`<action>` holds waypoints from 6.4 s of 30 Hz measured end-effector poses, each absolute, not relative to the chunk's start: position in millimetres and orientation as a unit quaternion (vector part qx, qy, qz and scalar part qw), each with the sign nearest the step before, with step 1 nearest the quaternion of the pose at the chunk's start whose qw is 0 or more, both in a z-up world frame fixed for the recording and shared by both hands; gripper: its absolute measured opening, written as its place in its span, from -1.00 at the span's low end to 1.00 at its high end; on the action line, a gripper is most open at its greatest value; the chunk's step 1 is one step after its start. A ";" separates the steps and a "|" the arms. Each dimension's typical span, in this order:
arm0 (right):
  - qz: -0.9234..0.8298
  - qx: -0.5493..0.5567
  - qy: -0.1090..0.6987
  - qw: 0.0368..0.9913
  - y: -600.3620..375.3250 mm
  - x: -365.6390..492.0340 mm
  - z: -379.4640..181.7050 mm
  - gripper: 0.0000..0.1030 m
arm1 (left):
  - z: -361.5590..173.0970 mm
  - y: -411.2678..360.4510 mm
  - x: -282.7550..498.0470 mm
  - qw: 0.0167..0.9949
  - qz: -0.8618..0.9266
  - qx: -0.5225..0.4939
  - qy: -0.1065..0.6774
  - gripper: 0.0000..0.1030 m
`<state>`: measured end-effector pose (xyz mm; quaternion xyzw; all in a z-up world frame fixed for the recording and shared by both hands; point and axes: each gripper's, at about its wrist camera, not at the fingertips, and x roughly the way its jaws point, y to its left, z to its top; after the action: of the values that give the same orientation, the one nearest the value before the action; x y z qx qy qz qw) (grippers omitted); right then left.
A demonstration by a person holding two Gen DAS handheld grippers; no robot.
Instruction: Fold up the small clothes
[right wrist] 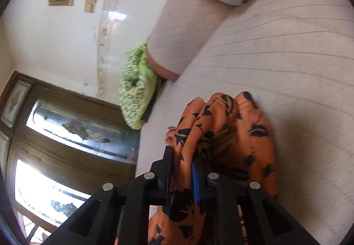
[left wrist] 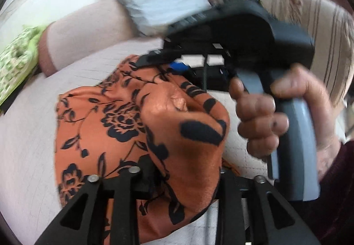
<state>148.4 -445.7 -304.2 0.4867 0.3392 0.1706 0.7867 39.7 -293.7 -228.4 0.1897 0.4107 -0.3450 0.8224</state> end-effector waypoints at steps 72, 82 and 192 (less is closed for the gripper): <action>0.168 0.361 0.488 0.777 -403.1 58.7 -333.4 -0.66 | -270.4 -240.0 226.3 0.800 -0.197 0.160 0.544 0.68; 0.212 0.332 0.415 0.820 -394.8 48.7 -292.7 -0.63 | -202.4 -152.3 172.2 0.828 -0.234 0.088 0.501 0.68; 0.127 0.235 0.270 0.925 -349.5 -60.0 -164.3 0.46 | -116.5 -103.7 7.4 0.931 -0.126 0.119 0.320 0.75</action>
<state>-60.0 -349.5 -164.3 0.2351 0.2704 0.1265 0.9250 7.4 -103.7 -116.5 0.1187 0.3204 -0.1264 0.9313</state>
